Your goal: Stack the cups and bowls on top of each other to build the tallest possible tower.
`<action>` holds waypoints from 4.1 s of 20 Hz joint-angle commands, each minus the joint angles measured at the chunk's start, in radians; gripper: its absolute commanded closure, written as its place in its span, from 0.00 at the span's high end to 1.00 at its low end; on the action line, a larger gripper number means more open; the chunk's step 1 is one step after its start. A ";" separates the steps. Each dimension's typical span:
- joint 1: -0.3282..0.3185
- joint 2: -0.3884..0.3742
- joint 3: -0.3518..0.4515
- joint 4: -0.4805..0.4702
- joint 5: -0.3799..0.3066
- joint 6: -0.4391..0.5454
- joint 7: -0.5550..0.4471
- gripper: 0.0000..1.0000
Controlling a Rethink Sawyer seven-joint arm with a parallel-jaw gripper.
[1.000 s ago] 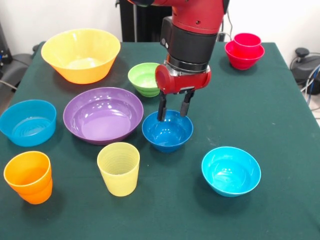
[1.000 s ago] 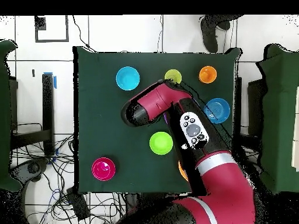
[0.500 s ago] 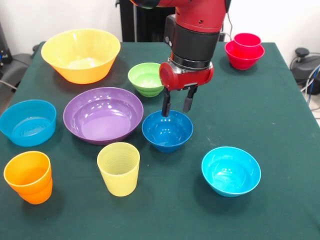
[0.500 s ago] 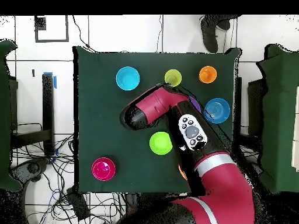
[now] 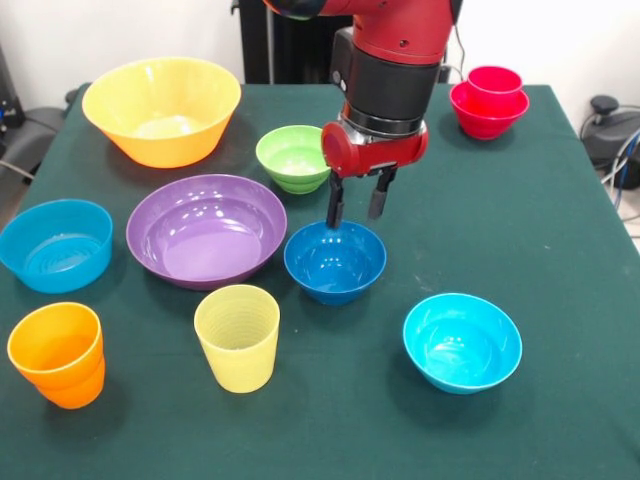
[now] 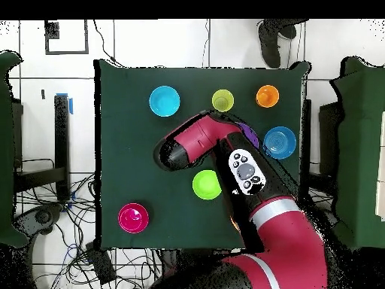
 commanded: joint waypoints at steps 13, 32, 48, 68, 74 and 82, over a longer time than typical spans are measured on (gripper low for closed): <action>-0.024 0.084 -0.013 -0.009 -0.031 -0.066 -0.095 1.00; -0.014 0.092 -0.014 -0.032 -0.065 -0.098 -0.078 1.00; 0.010 0.081 -0.031 -0.031 -0.060 -0.091 -0.108 1.00; -0.024 0.142 0.006 -0.060 -0.043 -0.090 -0.172 1.00; -0.024 0.143 0.006 -0.066 -0.044 -0.090 -0.173 1.00; -0.021 0.138 0.009 -0.063 -0.042 -0.099 -0.160 1.00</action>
